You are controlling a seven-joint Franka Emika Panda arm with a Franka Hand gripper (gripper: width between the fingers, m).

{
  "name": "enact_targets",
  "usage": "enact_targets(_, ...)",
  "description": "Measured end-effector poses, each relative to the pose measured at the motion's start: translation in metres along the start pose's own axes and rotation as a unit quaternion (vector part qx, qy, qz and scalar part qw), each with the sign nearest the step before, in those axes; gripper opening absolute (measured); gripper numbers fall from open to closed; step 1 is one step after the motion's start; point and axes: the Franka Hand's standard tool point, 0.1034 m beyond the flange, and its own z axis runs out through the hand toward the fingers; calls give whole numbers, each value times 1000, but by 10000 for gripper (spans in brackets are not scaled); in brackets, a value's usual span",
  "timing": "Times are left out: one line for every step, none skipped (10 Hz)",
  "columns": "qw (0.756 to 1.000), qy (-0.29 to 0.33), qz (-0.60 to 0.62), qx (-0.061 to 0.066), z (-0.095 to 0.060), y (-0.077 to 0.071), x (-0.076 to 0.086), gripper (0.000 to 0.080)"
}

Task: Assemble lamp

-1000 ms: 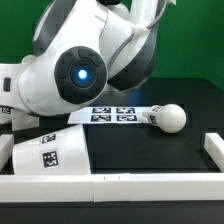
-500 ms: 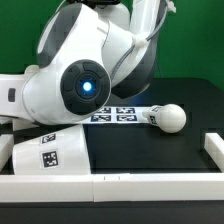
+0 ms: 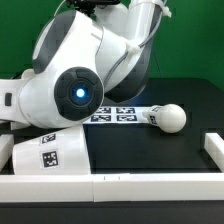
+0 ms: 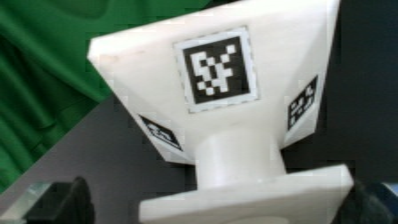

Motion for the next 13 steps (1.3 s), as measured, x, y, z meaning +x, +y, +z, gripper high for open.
enact_targets(1000,-2,2,1,2,-2,0,698)
enact_targets(1000,-2,4,1,2,-2,0,698)
enact_targets(1000,-1,7,0,0,-4,-1,698)
enact_targets(1000,-2,6,-1,1,-6,-2,698)
enact_targets(1000,-5,6,0,4,-8,-3,698)
enact_targets(1000,-5,8,-1,5,-11,-4,698)
enact_targets(1000,-6,7,-1,7,-14,-4,698)
enact_targets(1000,-7,6,-1,10,-14,-5,698)
enact_targets(1000,-8,5,0,13,-14,-5,698)
enact_targets(1000,-8,5,1,17,-15,-5,698)
enact_targets(1000,-9,4,1,20,-15,-5,698)
enact_targets(1000,-8,4,1,20,-15,-5,698)
enact_targets(1000,-8,4,1,20,-15,-5,698)
